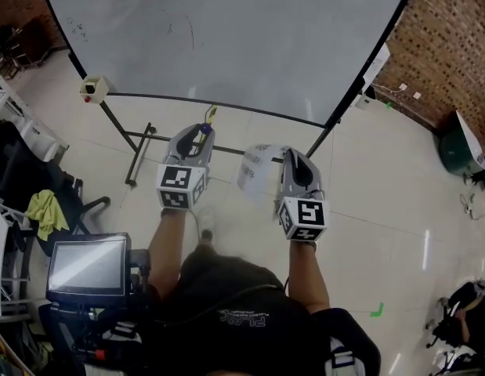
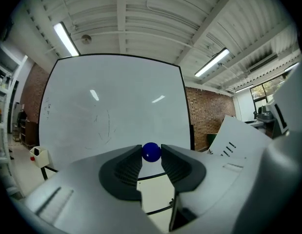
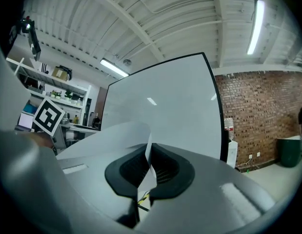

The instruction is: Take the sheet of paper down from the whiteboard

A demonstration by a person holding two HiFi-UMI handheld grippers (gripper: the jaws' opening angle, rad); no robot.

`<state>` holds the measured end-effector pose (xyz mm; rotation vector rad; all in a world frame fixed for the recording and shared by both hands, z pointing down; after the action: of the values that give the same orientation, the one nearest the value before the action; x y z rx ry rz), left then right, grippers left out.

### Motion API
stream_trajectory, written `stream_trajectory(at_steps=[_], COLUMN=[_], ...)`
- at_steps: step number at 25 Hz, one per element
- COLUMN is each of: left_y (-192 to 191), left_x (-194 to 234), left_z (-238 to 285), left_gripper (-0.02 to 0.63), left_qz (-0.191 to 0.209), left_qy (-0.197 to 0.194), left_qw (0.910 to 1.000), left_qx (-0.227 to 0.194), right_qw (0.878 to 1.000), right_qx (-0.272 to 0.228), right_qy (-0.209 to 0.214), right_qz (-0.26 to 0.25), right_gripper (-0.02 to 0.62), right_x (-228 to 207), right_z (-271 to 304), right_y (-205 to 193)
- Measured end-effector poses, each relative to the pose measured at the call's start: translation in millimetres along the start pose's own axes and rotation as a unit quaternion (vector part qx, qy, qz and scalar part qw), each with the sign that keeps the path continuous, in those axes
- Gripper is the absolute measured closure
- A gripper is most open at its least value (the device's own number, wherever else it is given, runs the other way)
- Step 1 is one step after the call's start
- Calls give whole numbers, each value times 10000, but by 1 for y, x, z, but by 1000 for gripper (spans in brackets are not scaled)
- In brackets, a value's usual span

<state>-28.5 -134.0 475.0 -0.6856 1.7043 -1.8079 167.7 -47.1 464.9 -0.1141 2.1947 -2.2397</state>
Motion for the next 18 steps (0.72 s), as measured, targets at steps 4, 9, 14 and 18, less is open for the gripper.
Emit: stream_trajectory(at_steps=[4,9,14,18], left_y=[12,16,12,11], left_x=[-13,-35,-41,-41], left_z=[-2,1,5,7], left_gripper=[483,483,483,483], left_qz=[91,298,322,323], left_qy=[-10,-76,-111,-102], left_qw=[9998,9995,9994,9994], left_qx=[-155,-118,-53,-44], right_qw=[9998,9995,9994,9994], right_qx=[-178,-251,-211,-271], right_qy=[43,167,280,212], right_qz=[-4,-83,-22,-36], right_gripper=[581,581,581,581], right_x=[6,9,11,8], right_z=[-8,-11,-10,-9], right_y=[10,19,19,18])
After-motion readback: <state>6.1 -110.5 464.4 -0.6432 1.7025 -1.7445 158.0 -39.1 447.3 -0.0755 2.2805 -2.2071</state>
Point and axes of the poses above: the fingertips, and each gripper's own axes: z forward along the fingers, x to its left, y out of its top, the point moved 1 cm from there along -z, backward along the fingers, and after that the axes turned 12 degrees about -y, right-handed, at the moved point
